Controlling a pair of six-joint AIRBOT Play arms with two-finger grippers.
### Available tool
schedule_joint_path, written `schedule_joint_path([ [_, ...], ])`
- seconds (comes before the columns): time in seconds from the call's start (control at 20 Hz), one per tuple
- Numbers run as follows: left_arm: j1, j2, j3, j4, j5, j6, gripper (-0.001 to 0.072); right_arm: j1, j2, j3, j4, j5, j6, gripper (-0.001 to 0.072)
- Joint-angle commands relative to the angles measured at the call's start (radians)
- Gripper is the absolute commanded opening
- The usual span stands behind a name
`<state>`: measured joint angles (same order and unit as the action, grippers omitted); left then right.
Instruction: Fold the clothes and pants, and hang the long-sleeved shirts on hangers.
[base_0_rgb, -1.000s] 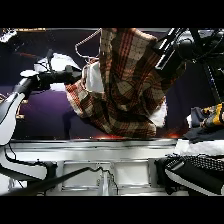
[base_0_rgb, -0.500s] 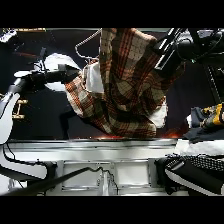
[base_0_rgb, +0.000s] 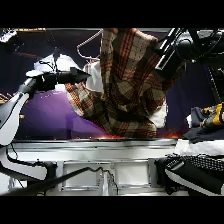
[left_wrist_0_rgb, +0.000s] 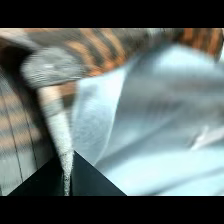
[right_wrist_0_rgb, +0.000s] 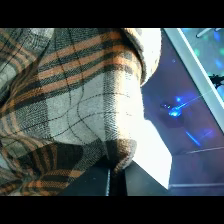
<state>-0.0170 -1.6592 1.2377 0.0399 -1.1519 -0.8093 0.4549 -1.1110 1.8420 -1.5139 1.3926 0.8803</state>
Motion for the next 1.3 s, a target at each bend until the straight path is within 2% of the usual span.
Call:
schedule_joint_path([
  [0.0,0.047,0.0,0.001,-0.144,0.072,0.014,0.002,0.001,-0.009,0.0,-0.029,0.103,0.0,0.0033],
  [0.15,0.118,0.011,0.001,-0.268,0.053,0.014,0.0021,0.001,-0.014,-0.011,-0.075,0.132,-0.001,0.0033],
  [0.35,0.186,0.089,0.004,-0.288,-0.089,0.017,0.002,0.001,-0.032,-0.07,-0.147,0.159,-0.001,0.0033],
  [0.55,0.196,0.27,0.004,-0.286,-0.12,0.124,0.002,0.0,-0.071,-0.087,-0.176,0.14,0.005,0.0033],
  [0.8,0.172,0.478,0.003,-0.182,-0.23,0.138,0.002,0.0,-0.077,-0.086,-0.36,0.001,0.139,0.0032],
  [0.95,0.078,0.542,0.003,-0.066,-0.324,0.138,0.0022,0.0,-0.073,-0.082,-0.402,-0.079,0.231,0.0032],
  [1.0,0.037,0.546,0.002,-0.013,-0.339,0.147,0.0039,0.0,-0.073,-0.069,-0.41,-0.111,0.265,0.0032],
  [1.05,-0.013,0.545,0.002,0.053,-0.336,0.145,0.0159,0.0,-0.074,-0.051,-0.42,-0.137,0.287,0.0032],
  [1.1,-0.06,0.543,-0.003,0.118,-0.324,0.145,0.0308,0.0,-0.073,-0.029,-0.426,-0.161,0.297,0.0032],
  [1.25,-0.222,0.536,-0.012,0.264,-0.256,0.144,0.0328,0.0,-0.073,0.044,-0.475,-0.208,0.296,0.0032],
])
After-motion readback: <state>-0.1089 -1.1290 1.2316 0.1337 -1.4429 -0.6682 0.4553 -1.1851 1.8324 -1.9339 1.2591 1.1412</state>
